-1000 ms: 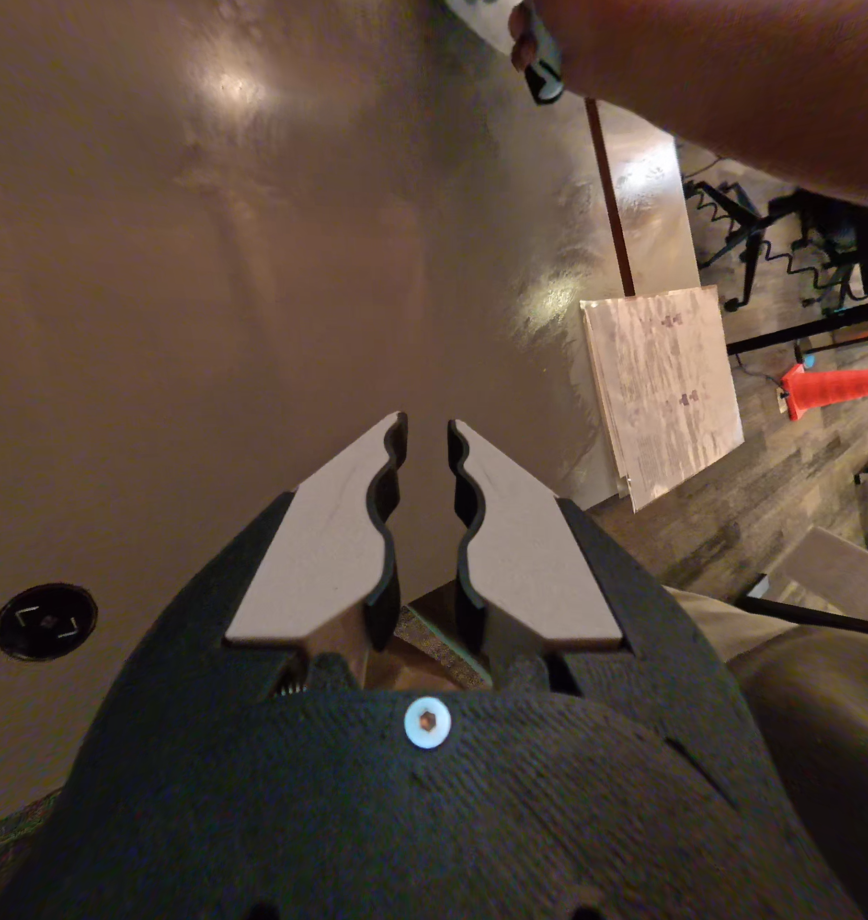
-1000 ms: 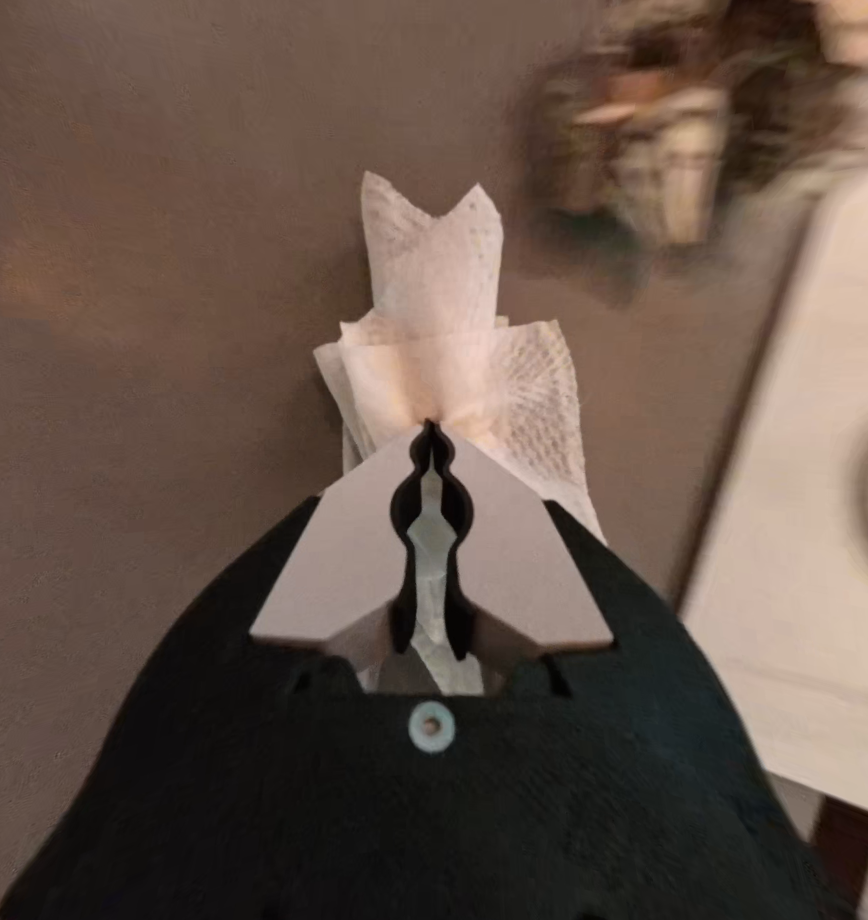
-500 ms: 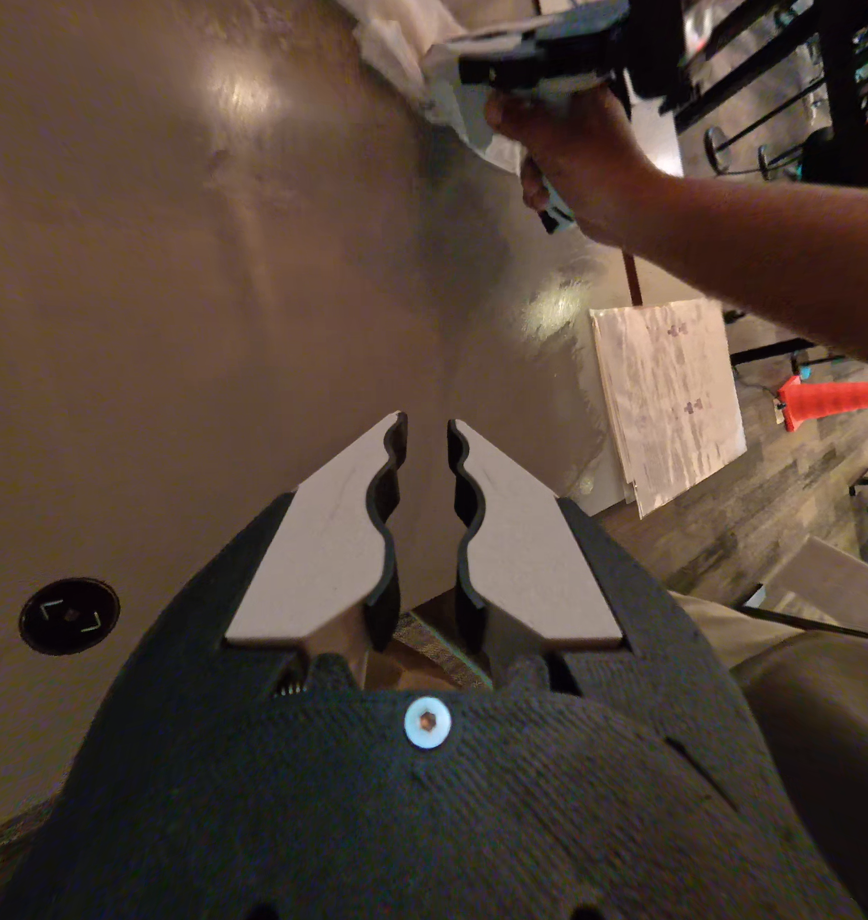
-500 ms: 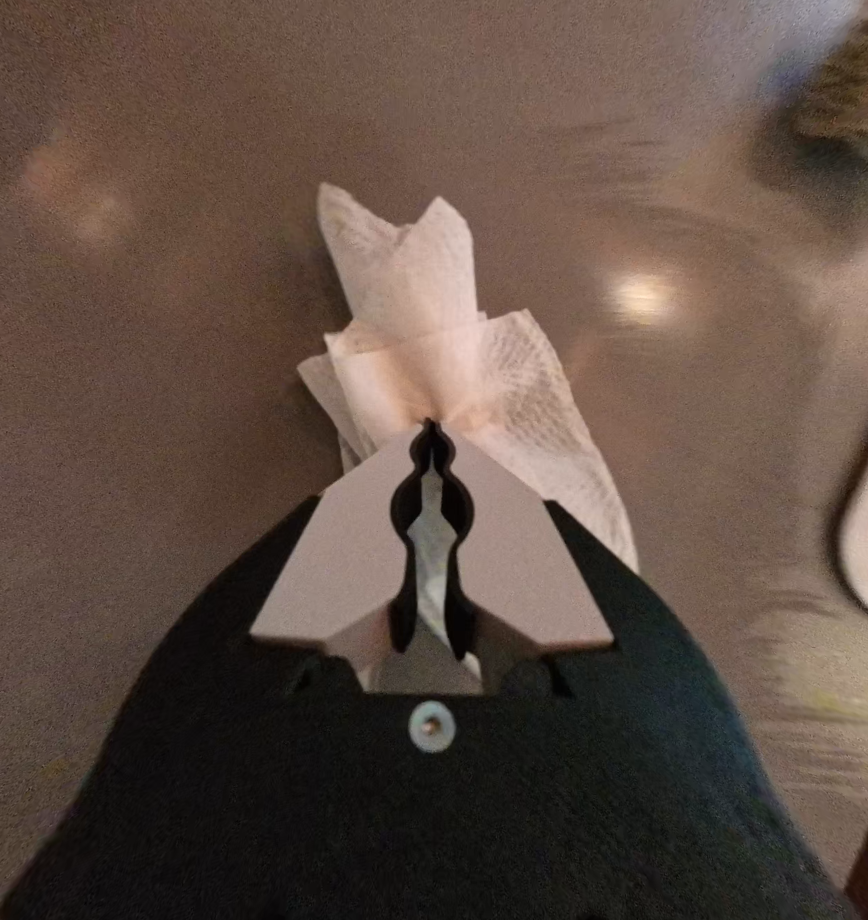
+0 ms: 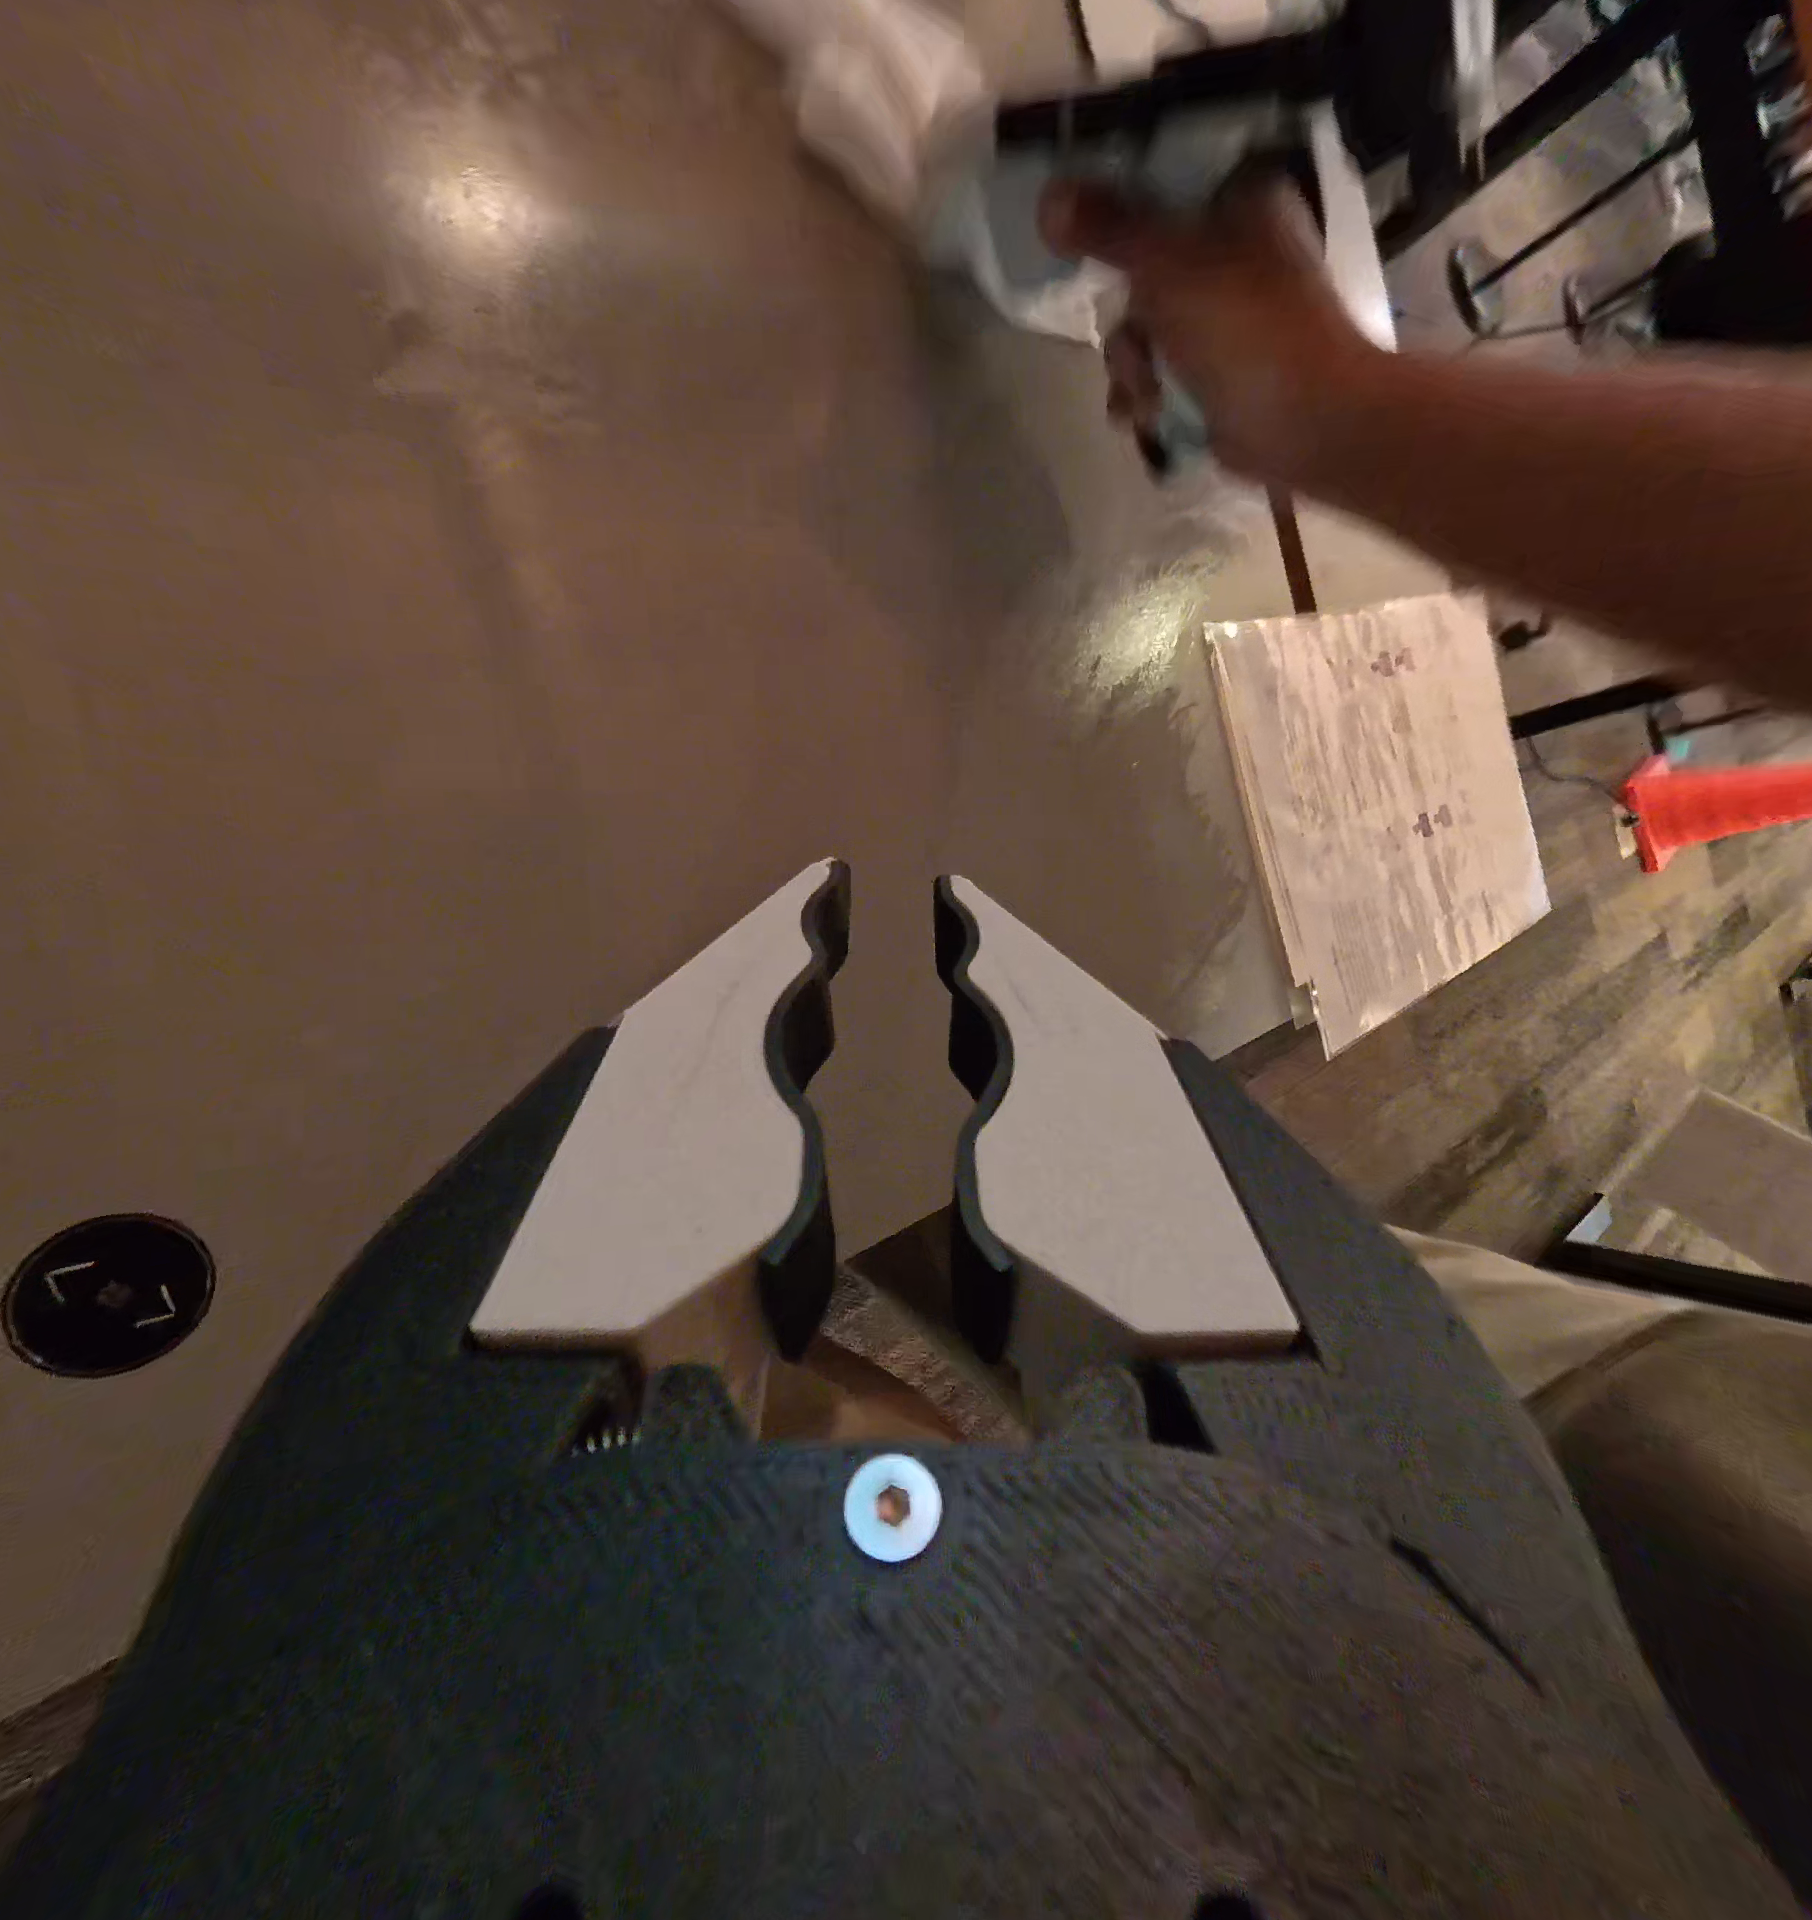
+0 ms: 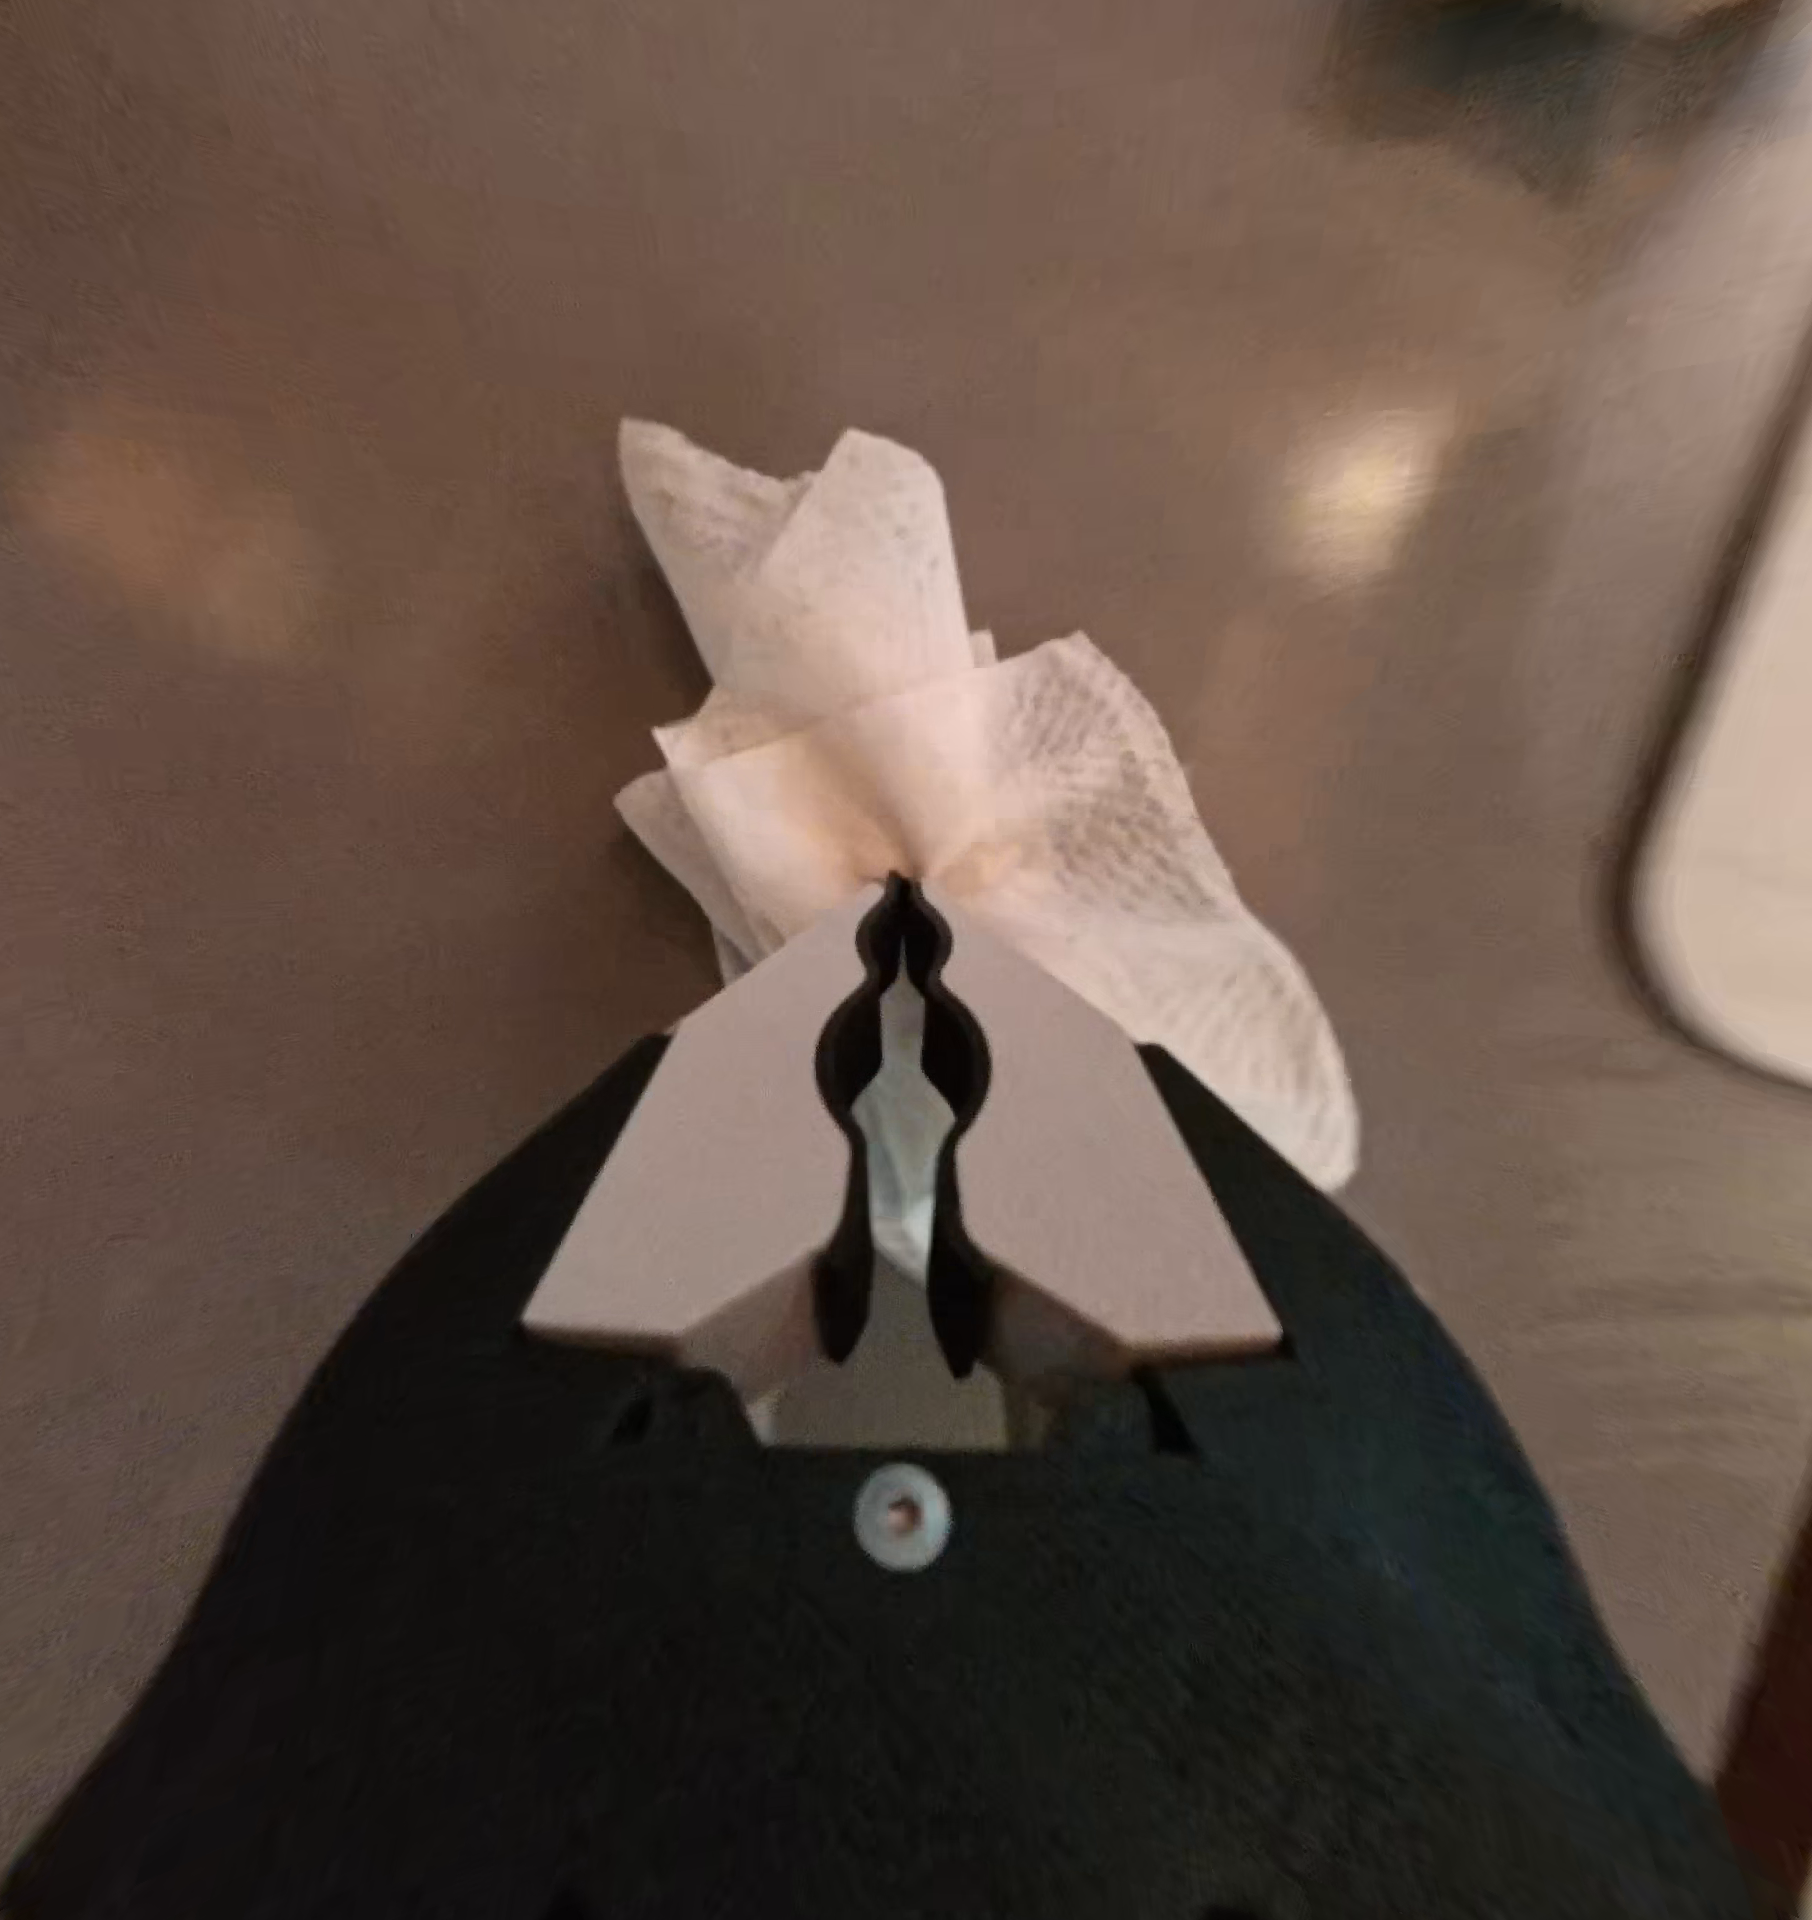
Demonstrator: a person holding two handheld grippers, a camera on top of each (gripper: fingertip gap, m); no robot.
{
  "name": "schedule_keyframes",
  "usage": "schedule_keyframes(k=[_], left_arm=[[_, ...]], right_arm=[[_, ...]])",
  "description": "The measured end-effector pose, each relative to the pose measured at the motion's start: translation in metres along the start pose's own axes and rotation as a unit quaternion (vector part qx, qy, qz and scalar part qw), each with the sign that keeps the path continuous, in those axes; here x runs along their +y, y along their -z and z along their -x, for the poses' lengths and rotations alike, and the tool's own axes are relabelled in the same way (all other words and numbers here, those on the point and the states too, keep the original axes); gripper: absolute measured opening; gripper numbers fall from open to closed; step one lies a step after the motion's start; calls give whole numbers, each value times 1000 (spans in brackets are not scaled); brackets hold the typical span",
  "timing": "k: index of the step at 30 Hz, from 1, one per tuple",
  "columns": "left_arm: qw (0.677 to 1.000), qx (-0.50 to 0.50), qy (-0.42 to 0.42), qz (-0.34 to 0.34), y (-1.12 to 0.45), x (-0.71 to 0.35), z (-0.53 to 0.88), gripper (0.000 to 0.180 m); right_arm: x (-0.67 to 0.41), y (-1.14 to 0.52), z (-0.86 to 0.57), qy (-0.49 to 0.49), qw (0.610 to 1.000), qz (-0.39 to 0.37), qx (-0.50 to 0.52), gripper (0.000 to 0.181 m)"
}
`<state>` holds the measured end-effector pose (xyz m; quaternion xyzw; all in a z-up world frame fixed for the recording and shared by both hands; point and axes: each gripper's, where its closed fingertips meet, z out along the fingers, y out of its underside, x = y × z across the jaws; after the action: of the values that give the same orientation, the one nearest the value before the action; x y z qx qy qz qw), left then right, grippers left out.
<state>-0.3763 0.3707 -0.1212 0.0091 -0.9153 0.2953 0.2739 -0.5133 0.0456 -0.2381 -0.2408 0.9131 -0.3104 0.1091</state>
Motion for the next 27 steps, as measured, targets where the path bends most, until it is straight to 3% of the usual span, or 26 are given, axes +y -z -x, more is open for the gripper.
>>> schedule_keyframes(k=[4, 7, 11, 15, 21, 27], left_arm=[[1000, 1, 1, 1, 2, 7, -4, 11], [1000, 2, 1, 5, 2, 13, -6, 11], [1000, 6, -4, 3, 2, 10, -11, 11], [1000, 2, -8, 3, 3, 11, -10, 6], [1000, 8, -23, 15, -2, 15, -17, 11], [999, 19, -34, 21, -12, 11, -29, 11]], right_arm=[[-16, -12, -33, -37, 999, 4, 30, 0], [8, 4, 20, -37, 999, 10, -25, 0], [14, 10, 23, 19, 1000, 5, -18, 0], [-7, -5, -30, -64, 997, -1, 37, 0], [42, 32, 21, 38, 999, 8, 4, 0], [54, 50, -106, -34, 989, -15, 140, 0]])
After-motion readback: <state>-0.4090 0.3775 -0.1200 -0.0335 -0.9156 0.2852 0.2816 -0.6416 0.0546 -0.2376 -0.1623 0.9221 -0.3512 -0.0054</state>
